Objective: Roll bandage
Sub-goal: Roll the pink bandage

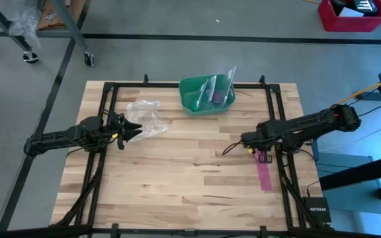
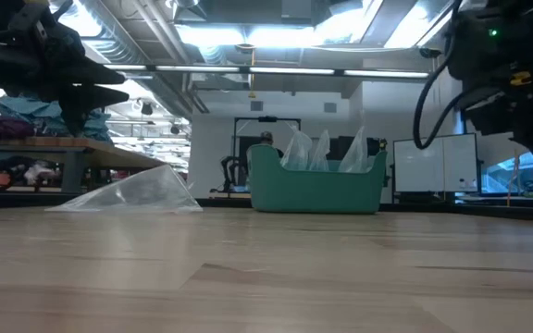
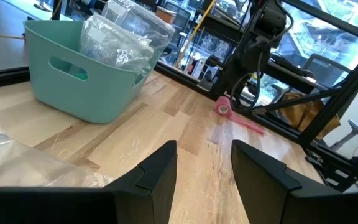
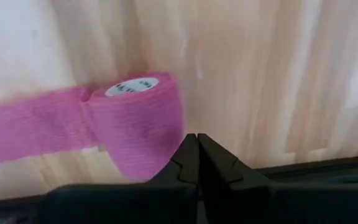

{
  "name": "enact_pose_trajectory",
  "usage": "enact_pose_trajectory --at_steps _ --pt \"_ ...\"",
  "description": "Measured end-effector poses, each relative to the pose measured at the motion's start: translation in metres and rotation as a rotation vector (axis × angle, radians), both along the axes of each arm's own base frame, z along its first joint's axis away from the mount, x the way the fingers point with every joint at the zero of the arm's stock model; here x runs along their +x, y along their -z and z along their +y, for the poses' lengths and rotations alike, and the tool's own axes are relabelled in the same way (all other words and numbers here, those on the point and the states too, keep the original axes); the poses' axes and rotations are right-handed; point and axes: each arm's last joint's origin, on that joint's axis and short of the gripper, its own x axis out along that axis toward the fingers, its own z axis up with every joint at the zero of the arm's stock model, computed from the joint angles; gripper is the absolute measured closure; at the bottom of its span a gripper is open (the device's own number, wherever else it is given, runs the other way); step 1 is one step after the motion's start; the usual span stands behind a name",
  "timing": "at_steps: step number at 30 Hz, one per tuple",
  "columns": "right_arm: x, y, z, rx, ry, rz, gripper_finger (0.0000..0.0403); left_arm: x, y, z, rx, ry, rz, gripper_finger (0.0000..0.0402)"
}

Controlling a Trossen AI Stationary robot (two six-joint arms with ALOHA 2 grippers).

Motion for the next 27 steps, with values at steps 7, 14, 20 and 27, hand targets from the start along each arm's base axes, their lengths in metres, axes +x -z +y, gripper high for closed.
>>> enact_pose_trajectory --at_steps 7,14,20,27 --pt "0.002 0.002 0.004 0.115 0.001 0.017 0.0394 0.000 0.000 0.000 0.000 0.000 0.001 0.0258" --pt "0.005 -0.004 0.008 0.239 0.020 0.008 0.0397 0.000 0.000 0.000 0.000 0.000 0.001 0.0258" --pt "0.009 -0.010 0.014 0.346 0.012 -0.007 0.0398 0.000 0.000 0.000 0.000 0.000 0.002 0.0258" --pt "0.005 -0.013 0.037 0.355 -0.025 0.027 0.0397 0.000 0.000 0.000 0.000 0.000 0.002 0.0258"
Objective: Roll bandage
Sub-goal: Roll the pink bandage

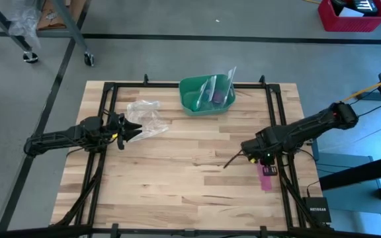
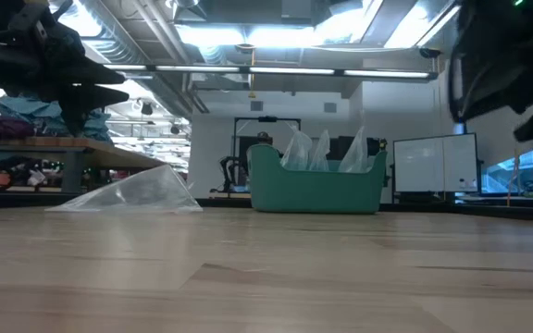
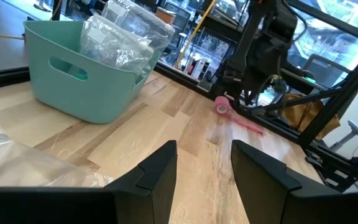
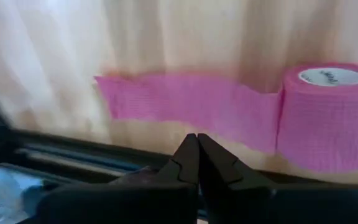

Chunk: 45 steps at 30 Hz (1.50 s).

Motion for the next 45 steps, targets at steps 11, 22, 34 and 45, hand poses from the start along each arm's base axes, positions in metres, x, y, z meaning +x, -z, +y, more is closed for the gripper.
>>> enact_pose_trajectory --at_steps 11,22,34,45 --pt "0.007 -0.032 -0.016 -0.523 0.044 -0.109 0.0398 0.000 0.000 0.000 0.000 -0.001 -0.001 0.0258" --pt "0.005 0.003 -0.033 -0.484 0.070 0.000 0.0400 0.000 0.000 0.000 0.000 0.000 -0.001 0.0258" --pt "0.009 0.032 -0.029 -0.380 0.052 0.090 0.0400 0.000 0.000 0.000 0.000 0.000 -0.001 0.0258" --pt "0.010 0.008 0.000 -0.133 0.033 0.025 0.0400 0.000 0.000 0.000 0.000 0.000 -0.001 0.0258"
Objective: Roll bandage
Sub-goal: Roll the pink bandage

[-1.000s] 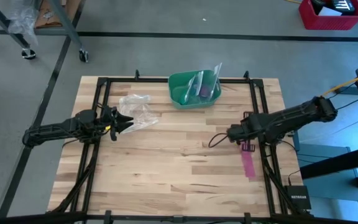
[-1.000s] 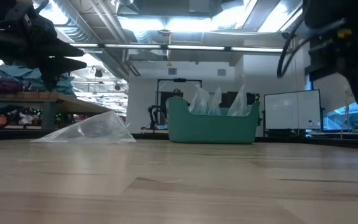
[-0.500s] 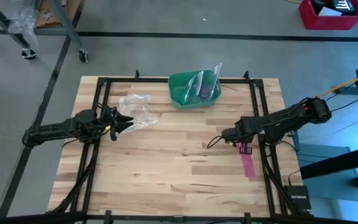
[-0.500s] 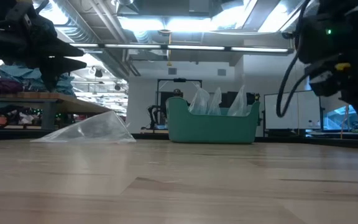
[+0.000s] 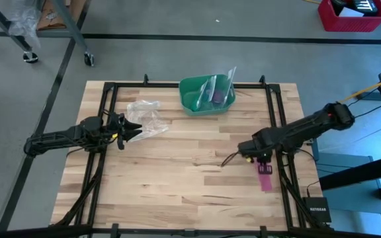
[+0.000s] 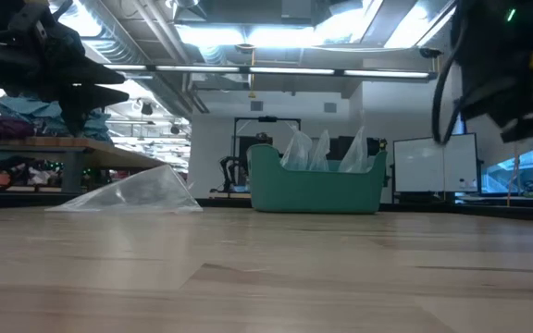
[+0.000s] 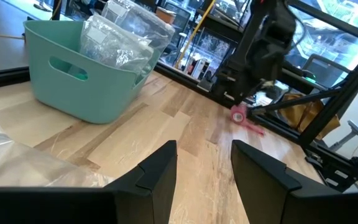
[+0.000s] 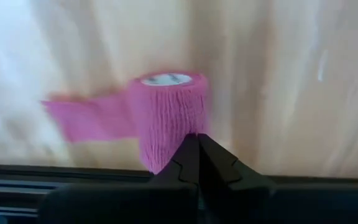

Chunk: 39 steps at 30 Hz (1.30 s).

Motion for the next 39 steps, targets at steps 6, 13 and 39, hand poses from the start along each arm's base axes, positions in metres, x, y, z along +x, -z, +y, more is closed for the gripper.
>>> enact_pose_trajectory --at_steps 6,13,39 --pt "0.005 -0.024 0.032 0.012 -0.007 -0.071 0.0400 0.000 0.000 0.000 0.000 0.000 0.000 0.0258" --pt "-0.005 -0.028 0.056 -0.091 0.054 -0.104 0.0400 0.000 0.000 0.000 0.000 0.000 0.000 0.0258" --pt "-0.006 0.019 -0.012 -0.231 0.143 -0.019 0.0400 0.000 0.000 0.000 0.000 0.000 0.000 0.0258"
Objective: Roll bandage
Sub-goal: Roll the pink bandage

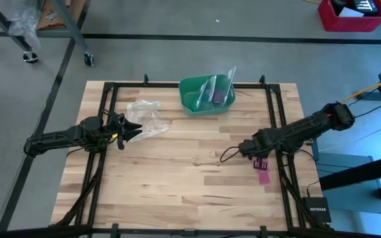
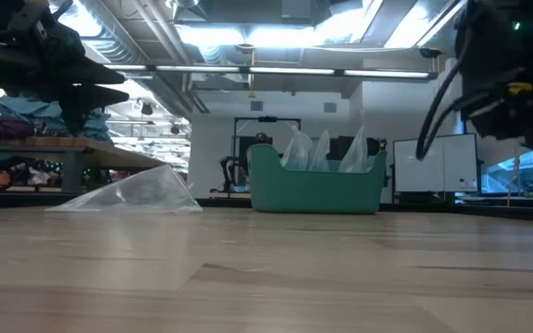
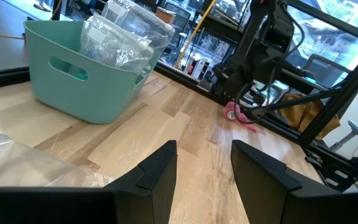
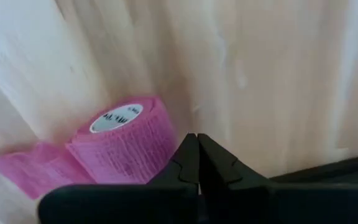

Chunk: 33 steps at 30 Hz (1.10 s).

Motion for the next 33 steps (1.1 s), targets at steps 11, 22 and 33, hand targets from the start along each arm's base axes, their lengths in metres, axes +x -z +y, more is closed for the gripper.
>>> enact_pose_trajectory --at_steps 11,22,33 --pt "0.007 -0.004 0.016 0.228 -0.002 -0.032 0.0400 0.000 0.000 0.000 -0.015 -0.001 -0.003 0.0258" --pt "-0.011 -0.024 0.080 0.260 0.093 0.008 0.0400 0.000 0.000 0.000 -0.019 -0.002 -0.001 0.0258" --pt "-0.036 -0.025 0.125 0.313 0.255 -0.003 0.0400 0.000 0.000 0.000 -0.029 -0.002 -0.001 0.0258"
